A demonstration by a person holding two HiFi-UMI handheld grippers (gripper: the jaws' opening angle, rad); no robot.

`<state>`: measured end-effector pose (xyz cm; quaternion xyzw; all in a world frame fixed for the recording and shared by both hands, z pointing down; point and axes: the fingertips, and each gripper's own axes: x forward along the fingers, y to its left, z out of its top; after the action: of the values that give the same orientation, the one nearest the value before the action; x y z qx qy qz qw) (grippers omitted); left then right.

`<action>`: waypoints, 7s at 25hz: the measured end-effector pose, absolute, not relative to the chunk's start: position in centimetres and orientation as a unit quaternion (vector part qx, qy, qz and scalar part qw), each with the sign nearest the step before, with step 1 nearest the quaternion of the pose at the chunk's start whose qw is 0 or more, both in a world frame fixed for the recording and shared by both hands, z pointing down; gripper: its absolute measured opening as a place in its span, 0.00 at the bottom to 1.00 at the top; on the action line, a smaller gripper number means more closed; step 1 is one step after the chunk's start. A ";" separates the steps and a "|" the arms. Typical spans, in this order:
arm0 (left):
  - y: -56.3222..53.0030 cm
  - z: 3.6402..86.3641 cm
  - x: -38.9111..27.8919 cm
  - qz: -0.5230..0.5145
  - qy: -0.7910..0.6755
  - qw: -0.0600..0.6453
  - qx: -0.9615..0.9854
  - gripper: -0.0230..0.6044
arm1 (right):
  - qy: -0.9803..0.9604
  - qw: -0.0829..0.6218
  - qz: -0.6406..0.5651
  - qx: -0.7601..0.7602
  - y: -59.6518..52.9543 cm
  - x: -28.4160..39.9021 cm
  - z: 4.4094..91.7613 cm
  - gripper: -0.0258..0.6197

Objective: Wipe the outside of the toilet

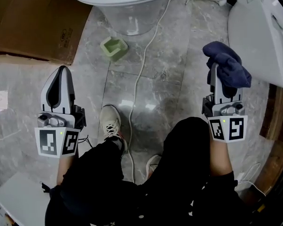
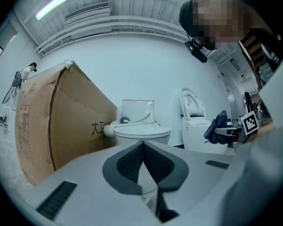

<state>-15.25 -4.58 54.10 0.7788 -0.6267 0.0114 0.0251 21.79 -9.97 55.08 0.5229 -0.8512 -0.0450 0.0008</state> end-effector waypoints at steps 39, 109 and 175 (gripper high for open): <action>-10.7 32.2 -18.6 0.080 -0.631 0.072 0.768 0.05 | -0.842 0.049 -0.036 0.536 -14.0 16.2 33.4 0.14; -10.8 -17.3 -25.1 -0.021 -0.621 0.067 0.781 0.05 | -0.786 -0.017 -0.084 0.612 -12.1 12.0 -20.5 0.14; -10.4 -20.7 -20.4 -0.032 -0.671 -0.010 0.741 0.05 | -0.833 -0.040 -0.084 0.545 -15.1 16.0 -20.9 0.14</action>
<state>-20.38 -10.43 -20.74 0.7408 -0.6709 -0.0321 -0.0095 16.00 -15.09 -20.91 0.5451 -0.8332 -0.0838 -0.0402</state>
